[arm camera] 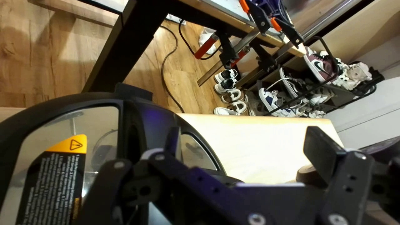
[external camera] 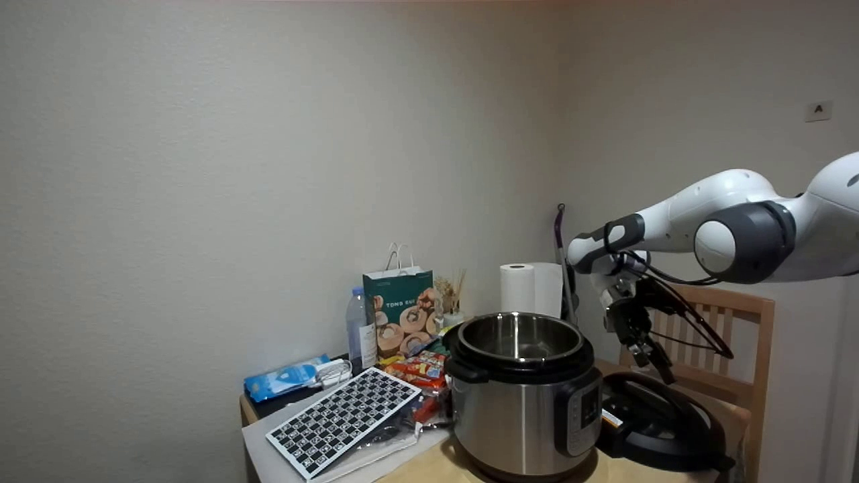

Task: Put the lid on the pressure cooker

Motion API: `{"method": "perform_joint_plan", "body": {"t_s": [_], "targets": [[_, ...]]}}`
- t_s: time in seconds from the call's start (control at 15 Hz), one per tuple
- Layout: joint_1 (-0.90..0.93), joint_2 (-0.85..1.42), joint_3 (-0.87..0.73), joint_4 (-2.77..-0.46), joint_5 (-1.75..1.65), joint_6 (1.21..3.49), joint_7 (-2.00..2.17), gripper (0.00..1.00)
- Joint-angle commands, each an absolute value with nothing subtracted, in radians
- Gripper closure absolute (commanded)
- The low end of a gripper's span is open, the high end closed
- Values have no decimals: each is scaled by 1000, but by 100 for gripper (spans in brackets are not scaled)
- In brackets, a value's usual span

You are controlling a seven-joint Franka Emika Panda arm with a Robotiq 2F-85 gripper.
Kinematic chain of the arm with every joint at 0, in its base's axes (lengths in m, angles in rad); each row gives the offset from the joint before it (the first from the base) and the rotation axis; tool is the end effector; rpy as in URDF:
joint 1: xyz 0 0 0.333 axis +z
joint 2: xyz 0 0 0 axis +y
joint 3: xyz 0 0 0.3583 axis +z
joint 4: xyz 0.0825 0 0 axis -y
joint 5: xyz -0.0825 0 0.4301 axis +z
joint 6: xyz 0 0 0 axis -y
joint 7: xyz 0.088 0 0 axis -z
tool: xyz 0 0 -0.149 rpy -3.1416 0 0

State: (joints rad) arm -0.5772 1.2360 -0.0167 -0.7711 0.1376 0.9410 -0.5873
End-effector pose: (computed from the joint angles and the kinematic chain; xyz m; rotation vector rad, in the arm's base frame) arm 0.5981 -0.3699 0.1179 -2.2472 -0.0121 1.0158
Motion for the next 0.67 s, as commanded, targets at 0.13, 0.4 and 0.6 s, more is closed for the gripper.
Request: {"method": "perform_joint_plan", "body": {"t_s": [0.13,0.4,0.6], "targets": [[-571,1217,-33,-789,163,1143,-500,0],[-577,1206,-39,-783,159,1281,-433,0],[-575,1216,-47,-782,146,1384,-404,0]]}}
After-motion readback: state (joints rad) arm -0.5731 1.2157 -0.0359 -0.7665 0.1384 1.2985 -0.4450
